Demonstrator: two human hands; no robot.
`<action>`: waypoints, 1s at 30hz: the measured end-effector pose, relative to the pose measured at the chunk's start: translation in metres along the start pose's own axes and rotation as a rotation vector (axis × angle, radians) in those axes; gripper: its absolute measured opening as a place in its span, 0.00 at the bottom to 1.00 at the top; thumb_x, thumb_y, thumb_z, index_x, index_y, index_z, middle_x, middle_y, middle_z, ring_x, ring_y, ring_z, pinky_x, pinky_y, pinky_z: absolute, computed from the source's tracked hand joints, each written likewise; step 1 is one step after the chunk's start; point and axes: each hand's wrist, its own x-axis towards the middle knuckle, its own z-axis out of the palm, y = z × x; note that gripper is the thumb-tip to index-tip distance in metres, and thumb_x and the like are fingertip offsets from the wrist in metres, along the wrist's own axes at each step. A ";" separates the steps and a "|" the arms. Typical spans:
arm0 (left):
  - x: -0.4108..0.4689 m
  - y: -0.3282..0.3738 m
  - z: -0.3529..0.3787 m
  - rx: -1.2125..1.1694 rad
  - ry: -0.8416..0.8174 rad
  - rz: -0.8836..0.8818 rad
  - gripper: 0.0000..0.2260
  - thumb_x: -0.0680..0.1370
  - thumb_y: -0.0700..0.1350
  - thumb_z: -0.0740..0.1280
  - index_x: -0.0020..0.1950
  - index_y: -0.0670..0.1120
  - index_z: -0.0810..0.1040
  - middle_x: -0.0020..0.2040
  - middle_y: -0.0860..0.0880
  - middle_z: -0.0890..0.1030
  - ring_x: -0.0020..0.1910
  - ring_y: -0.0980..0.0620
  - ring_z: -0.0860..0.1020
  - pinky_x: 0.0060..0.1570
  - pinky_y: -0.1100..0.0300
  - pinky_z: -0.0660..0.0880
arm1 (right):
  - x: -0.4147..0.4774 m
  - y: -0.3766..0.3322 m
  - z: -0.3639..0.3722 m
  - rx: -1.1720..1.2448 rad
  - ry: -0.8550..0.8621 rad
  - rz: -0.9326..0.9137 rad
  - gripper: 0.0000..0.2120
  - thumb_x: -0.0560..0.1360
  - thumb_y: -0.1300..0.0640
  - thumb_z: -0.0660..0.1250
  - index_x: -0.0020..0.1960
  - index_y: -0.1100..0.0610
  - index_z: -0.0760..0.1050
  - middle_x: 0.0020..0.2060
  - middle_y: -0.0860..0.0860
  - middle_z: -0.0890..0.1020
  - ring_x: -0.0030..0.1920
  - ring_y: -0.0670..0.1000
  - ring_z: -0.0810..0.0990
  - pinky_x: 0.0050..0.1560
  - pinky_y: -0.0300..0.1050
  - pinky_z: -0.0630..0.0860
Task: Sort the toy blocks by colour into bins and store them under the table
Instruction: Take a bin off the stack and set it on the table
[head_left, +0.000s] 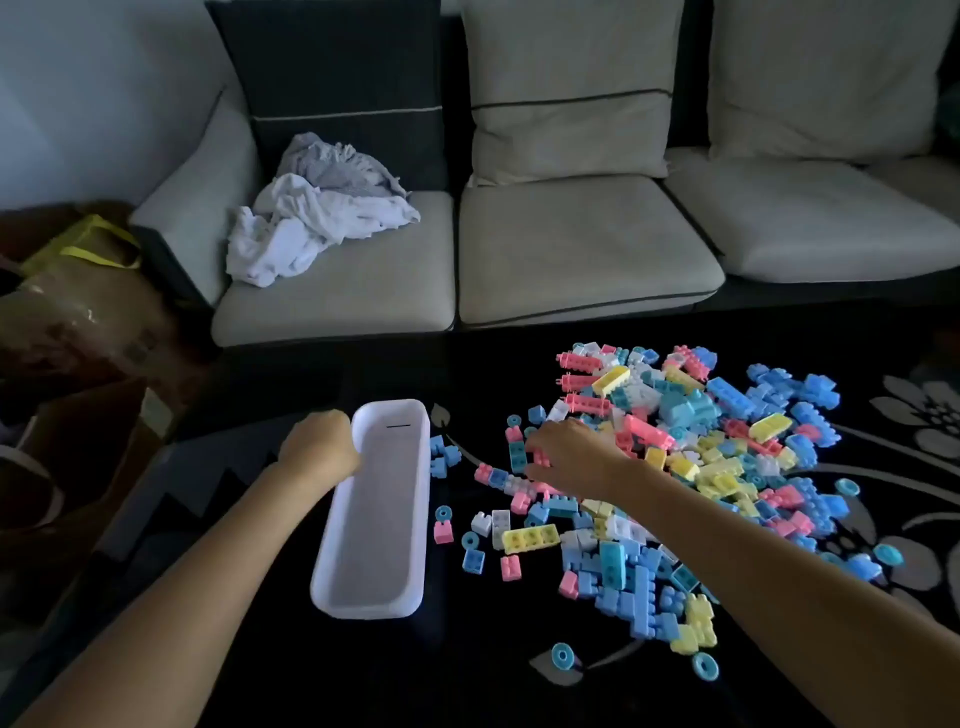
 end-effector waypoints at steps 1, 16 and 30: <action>0.004 -0.001 0.005 -0.011 -0.011 -0.008 0.09 0.73 0.36 0.67 0.35 0.41 0.70 0.30 0.46 0.74 0.29 0.49 0.74 0.27 0.62 0.69 | 0.002 0.002 0.005 -0.013 0.022 -0.009 0.14 0.78 0.49 0.60 0.55 0.58 0.74 0.49 0.53 0.79 0.46 0.51 0.75 0.43 0.40 0.65; 0.012 -0.003 0.012 -0.027 0.062 -0.028 0.13 0.71 0.45 0.73 0.35 0.41 0.71 0.31 0.47 0.75 0.30 0.50 0.74 0.29 0.61 0.67 | -0.003 0.009 0.024 -0.109 0.066 -0.096 0.14 0.80 0.46 0.56 0.49 0.56 0.71 0.44 0.52 0.78 0.42 0.50 0.78 0.43 0.40 0.68; -0.021 -0.031 -0.008 -0.218 0.228 0.005 0.12 0.76 0.37 0.61 0.33 0.43 0.64 0.31 0.47 0.68 0.27 0.51 0.65 0.27 0.60 0.59 | -0.042 -0.027 0.035 -0.017 -0.016 0.051 0.19 0.79 0.43 0.57 0.57 0.58 0.73 0.49 0.54 0.79 0.51 0.53 0.78 0.64 0.55 0.68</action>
